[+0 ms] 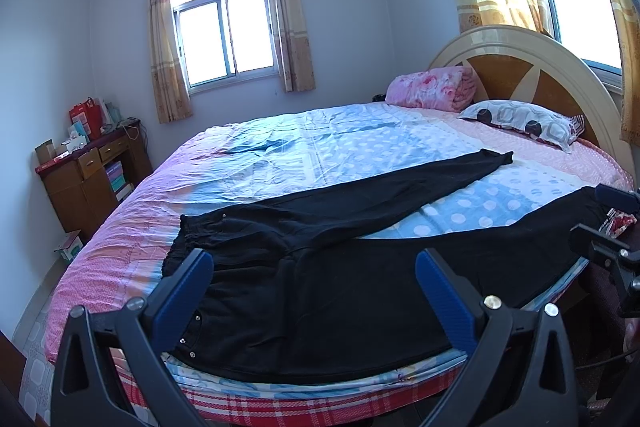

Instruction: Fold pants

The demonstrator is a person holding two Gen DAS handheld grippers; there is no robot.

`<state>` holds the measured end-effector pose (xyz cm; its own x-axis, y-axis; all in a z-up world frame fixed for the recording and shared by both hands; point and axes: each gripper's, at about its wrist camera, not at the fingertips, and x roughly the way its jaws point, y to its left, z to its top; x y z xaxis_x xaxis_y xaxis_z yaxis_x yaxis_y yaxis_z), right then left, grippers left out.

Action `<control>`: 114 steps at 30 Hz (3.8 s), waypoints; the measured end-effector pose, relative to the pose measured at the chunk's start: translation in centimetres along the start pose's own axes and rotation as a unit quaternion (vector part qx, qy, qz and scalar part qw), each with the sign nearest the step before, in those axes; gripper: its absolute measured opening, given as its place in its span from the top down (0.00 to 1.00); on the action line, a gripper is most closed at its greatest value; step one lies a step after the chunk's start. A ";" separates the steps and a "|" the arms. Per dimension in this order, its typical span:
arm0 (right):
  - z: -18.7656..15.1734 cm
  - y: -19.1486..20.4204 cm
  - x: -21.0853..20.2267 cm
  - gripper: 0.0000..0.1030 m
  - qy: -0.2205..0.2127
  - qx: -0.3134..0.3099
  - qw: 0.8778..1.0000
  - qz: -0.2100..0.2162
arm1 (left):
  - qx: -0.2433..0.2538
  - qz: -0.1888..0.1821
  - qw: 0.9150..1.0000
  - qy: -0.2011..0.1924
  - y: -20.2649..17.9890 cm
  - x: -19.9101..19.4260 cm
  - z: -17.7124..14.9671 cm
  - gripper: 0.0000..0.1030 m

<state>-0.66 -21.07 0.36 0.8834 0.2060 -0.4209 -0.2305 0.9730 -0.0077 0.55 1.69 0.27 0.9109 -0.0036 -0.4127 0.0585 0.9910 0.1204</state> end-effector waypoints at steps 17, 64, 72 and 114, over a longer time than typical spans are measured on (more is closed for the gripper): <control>-2.1 -1.7 3.9 0.01 0.033 -0.025 0.999 0.007 | -0.049 0.063 0.995 0.065 9.3 9.1 -1.7 0.00; 9.8 -41.6 34.6 0.28 0.218 0.219 0.942 -0.131 | -0.067 0.028 0.953 0.295 24.3 42.4 -0.8 0.78; 10.8 -46.3 44.6 0.28 0.270 0.206 0.933 -0.119 | -0.063 0.032 0.956 0.285 24.1 42.2 -1.2 0.78; -1.5 -37.8 5.7 0.66 0.177 0.168 0.967 -0.074 | -0.099 -0.083 0.986 0.104 24.5 15.8 -9.7 0.83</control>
<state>12.45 -56.82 -3.15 0.6881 0.0709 -0.7221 0.0860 0.9802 0.1783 12.41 27.23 -12.08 0.7911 -0.1601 -0.5904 0.0992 0.9859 -0.1344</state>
